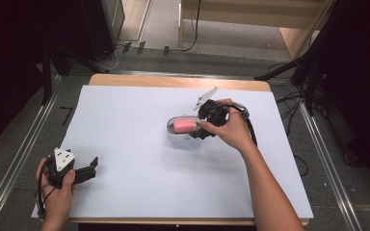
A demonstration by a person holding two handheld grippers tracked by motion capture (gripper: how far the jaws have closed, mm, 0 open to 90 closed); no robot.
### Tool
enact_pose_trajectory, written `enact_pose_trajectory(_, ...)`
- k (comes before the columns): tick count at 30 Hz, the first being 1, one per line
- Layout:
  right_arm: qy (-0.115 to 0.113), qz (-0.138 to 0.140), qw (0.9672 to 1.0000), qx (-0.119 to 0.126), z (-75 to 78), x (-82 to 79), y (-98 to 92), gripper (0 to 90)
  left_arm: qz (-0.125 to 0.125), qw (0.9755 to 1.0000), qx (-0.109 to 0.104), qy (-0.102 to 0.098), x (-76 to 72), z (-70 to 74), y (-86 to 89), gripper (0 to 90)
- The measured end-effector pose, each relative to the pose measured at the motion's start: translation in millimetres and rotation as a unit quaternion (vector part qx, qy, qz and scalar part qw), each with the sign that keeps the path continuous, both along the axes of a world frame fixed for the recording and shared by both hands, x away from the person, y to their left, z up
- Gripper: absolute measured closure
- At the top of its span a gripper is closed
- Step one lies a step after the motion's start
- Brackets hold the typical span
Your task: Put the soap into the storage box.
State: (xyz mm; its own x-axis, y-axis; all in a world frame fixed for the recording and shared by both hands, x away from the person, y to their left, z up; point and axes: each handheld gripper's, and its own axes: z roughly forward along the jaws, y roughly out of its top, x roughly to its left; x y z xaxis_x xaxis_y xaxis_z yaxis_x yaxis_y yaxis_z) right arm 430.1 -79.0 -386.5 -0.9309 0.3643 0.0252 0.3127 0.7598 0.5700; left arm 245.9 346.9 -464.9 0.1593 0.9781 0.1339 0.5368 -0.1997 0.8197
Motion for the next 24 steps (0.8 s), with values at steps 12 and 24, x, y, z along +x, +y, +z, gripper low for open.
enact_pose_trajectory(12, -0.038, -0.103, 0.9939, 0.012, -3.4, -18.8, -20.2, 0.0, 0.000, 1.0000, 0.000, 0.001, 0.1, 0.0, -0.1, 6.8)
enact_pose_trajectory(24, -0.035, -0.143, 0.9884, 0.036, -10.0, -33.9, -41.7, 0.0, 0.000, 1.0000, 0.001, 0.001, 0.1, 0.0, -0.2, 6.8)
